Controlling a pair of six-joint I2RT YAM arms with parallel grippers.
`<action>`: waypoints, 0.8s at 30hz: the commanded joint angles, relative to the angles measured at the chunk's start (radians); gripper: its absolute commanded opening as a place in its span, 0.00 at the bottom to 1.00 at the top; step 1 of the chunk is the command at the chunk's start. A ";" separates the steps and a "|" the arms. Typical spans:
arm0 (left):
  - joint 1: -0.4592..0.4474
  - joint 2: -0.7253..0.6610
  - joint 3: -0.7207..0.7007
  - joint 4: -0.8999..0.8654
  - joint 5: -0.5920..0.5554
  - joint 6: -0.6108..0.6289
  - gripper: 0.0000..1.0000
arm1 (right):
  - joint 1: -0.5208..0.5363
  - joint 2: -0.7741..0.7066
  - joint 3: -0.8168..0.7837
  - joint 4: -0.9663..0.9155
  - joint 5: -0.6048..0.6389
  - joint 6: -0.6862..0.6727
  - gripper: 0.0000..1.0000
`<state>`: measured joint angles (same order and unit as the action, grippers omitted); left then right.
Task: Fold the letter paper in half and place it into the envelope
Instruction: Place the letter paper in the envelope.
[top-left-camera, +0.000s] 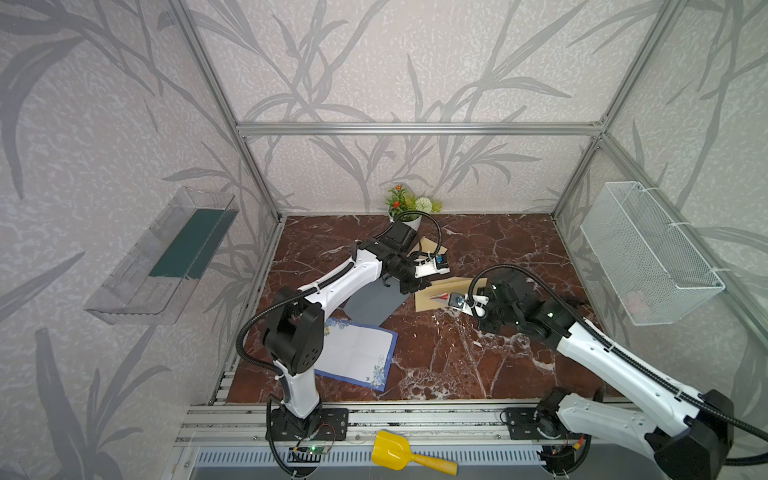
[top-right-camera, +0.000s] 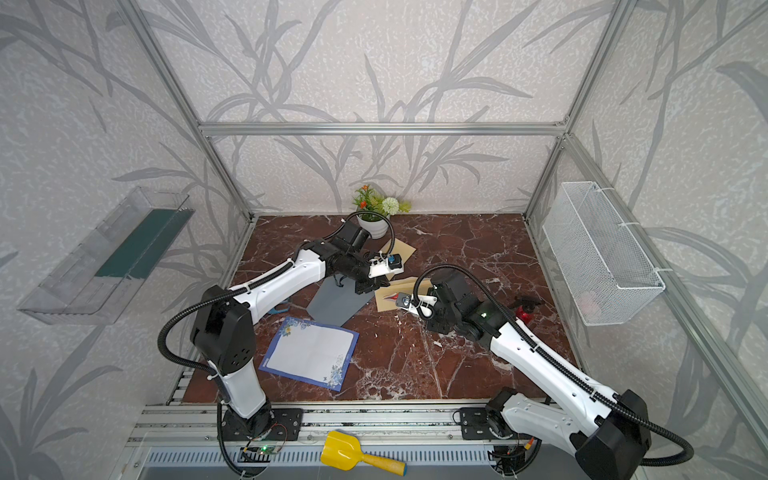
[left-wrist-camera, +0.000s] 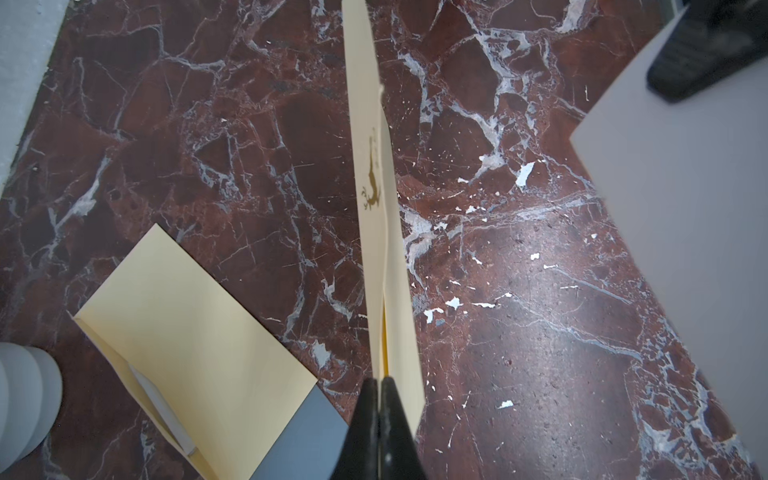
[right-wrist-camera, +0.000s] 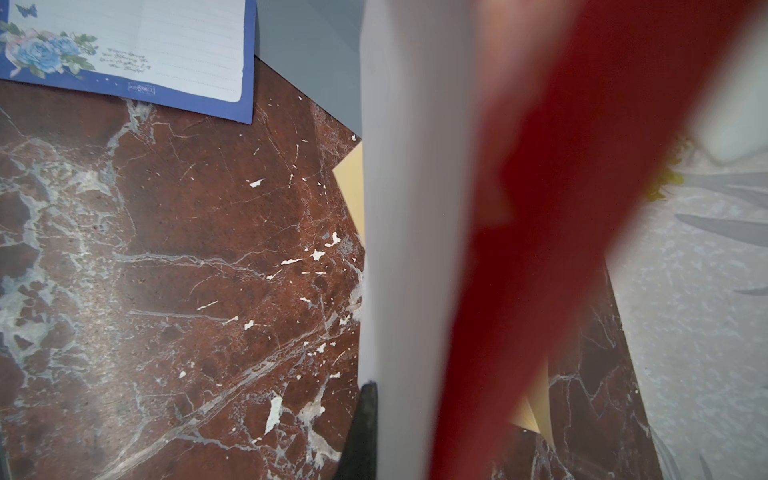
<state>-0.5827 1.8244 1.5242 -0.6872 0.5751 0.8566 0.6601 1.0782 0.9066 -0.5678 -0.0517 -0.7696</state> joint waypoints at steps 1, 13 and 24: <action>-0.004 0.027 0.042 -0.132 0.040 0.112 0.00 | 0.005 0.006 0.022 0.032 0.034 -0.089 0.00; -0.006 0.059 0.083 -0.236 0.096 0.238 0.00 | 0.013 0.007 -0.058 0.149 0.097 -0.200 0.00; -0.005 0.095 0.134 -0.298 0.116 0.287 0.00 | 0.026 0.037 -0.119 0.223 0.146 -0.223 0.00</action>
<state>-0.5846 1.9160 1.6337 -0.9363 0.6525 1.0916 0.6777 1.0985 0.7979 -0.3901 0.0589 -0.9699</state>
